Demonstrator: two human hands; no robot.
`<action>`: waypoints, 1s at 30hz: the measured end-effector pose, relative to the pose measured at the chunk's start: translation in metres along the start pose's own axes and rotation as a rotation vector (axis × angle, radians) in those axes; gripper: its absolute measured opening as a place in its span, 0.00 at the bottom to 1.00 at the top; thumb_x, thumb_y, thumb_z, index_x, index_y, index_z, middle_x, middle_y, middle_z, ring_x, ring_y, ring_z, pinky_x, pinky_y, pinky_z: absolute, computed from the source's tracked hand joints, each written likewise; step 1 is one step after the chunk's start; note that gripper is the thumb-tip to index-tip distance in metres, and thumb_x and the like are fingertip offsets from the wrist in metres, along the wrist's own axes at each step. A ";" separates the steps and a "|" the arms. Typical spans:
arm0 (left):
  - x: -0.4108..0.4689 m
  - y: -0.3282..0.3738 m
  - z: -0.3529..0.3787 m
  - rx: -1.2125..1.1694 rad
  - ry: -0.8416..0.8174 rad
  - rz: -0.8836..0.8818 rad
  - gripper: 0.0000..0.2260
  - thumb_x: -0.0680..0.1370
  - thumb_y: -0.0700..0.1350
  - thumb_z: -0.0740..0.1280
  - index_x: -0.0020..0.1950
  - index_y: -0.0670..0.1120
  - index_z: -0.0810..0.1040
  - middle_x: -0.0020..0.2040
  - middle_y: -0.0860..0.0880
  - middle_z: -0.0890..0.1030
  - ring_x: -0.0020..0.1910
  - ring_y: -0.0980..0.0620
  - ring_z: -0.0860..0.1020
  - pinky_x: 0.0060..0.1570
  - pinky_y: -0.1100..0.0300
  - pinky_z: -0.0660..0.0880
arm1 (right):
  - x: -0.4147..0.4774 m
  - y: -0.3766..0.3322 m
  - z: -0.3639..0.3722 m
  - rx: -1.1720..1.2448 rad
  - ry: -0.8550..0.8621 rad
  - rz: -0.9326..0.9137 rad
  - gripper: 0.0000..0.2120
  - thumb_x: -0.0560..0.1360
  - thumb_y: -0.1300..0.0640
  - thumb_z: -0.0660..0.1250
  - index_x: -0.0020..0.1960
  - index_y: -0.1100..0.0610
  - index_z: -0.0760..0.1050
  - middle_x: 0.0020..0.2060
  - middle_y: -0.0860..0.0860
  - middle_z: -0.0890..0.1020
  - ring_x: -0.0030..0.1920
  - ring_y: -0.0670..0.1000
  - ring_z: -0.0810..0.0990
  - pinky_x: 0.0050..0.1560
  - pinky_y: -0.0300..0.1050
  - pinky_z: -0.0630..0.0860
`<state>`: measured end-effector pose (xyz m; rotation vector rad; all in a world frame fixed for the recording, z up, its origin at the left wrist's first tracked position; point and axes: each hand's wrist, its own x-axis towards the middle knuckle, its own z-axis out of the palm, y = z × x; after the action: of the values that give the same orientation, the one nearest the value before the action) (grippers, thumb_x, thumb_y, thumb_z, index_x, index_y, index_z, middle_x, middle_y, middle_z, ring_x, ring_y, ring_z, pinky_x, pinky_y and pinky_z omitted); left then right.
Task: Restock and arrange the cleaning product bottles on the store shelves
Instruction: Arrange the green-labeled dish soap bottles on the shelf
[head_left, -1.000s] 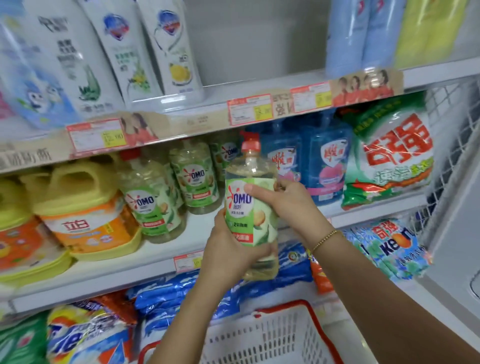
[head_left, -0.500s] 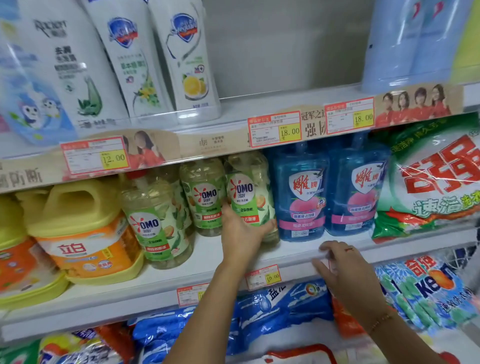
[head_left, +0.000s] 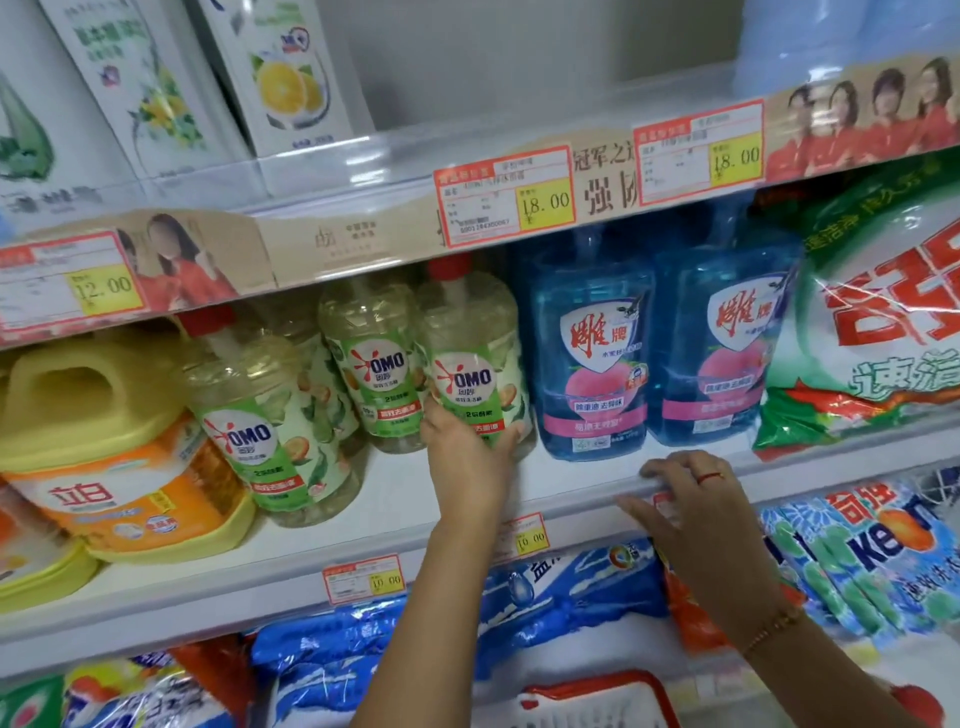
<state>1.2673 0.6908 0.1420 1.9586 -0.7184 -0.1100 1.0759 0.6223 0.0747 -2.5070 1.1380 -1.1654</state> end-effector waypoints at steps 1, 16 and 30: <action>0.001 0.002 0.001 -0.011 -0.001 -0.029 0.46 0.68 0.47 0.78 0.76 0.38 0.52 0.72 0.39 0.61 0.70 0.41 0.65 0.66 0.54 0.65 | 0.000 0.000 0.000 0.000 0.008 -0.005 0.15 0.65 0.54 0.78 0.48 0.60 0.80 0.44 0.57 0.79 0.47 0.58 0.77 0.48 0.55 0.78; 0.044 0.014 0.044 -0.150 0.111 -0.296 0.35 0.70 0.53 0.75 0.67 0.33 0.65 0.65 0.36 0.73 0.61 0.36 0.74 0.55 0.50 0.73 | -0.009 -0.005 -0.007 0.003 0.020 -0.048 0.17 0.65 0.60 0.78 0.52 0.61 0.78 0.48 0.57 0.79 0.51 0.55 0.77 0.52 0.46 0.77; 0.043 0.005 0.016 -0.086 -0.101 -0.123 0.20 0.76 0.44 0.69 0.64 0.36 0.73 0.61 0.41 0.78 0.60 0.41 0.76 0.49 0.61 0.68 | -0.003 -0.010 -0.008 0.002 -0.106 0.093 0.16 0.69 0.59 0.75 0.54 0.61 0.78 0.51 0.58 0.78 0.55 0.58 0.75 0.56 0.53 0.75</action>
<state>1.2943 0.6538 0.1476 1.9249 -0.6475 -0.3115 1.0744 0.6325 0.0828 -2.4534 1.2103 -0.9976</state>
